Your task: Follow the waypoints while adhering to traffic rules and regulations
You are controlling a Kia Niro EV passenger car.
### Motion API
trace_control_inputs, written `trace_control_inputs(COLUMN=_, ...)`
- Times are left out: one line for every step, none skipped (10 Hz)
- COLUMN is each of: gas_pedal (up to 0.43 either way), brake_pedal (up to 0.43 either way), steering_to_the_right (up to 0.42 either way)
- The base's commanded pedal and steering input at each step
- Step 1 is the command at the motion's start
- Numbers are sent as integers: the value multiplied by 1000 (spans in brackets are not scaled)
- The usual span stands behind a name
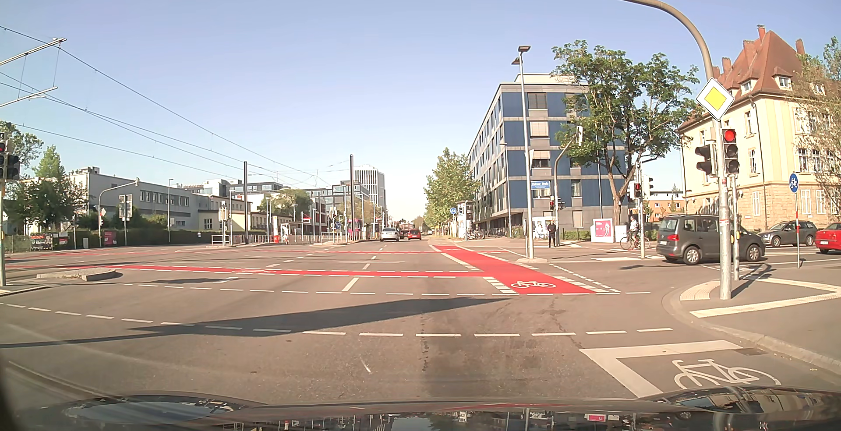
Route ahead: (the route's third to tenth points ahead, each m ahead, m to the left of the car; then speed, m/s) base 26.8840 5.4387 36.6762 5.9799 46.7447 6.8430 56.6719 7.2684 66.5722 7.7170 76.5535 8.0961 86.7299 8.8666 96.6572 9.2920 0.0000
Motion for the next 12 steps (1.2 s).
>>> trace_control_inputs(gas_pedal=0, brake_pedal=177, steering_to_the_right=-51)
trace_control_inputs(gas_pedal=0, brake_pedal=177, steering_to_the_right=-51)
trace_control_inputs(gas_pedal=0, brake_pedal=177, steering_to_the_right=-51)
trace_control_inputs(gas_pedal=0, brake_pedal=177, steering_to_the_right=-51)
trace_control_inputs(gas_pedal=0, brake_pedal=177, steering_to_the_right=-51)
trace_control_inputs(gas_pedal=0, brake_pedal=177, steering_to_the_right=-51)
trace_control_inputs(gas_pedal=0, brake_pedal=177, steering_to_the_right=-51)
trace_control_inputs(gas_pedal=0, brake_pedal=177, steering_to_the_right=-51)
trace_control_inputs(gas_pedal=0, brake_pedal=177, steering_to_the_right=-51)
trace_control_inputs(gas_pedal=0, brake_pedal=177, steering_to_the_right=-51)
trace_control_inputs(gas_pedal=0, brake_pedal=177, steering_to_the_right=-51)
trace_control_inputs(gas_pedal=0, brake_pedal=177, steering_to_the_right=-51)
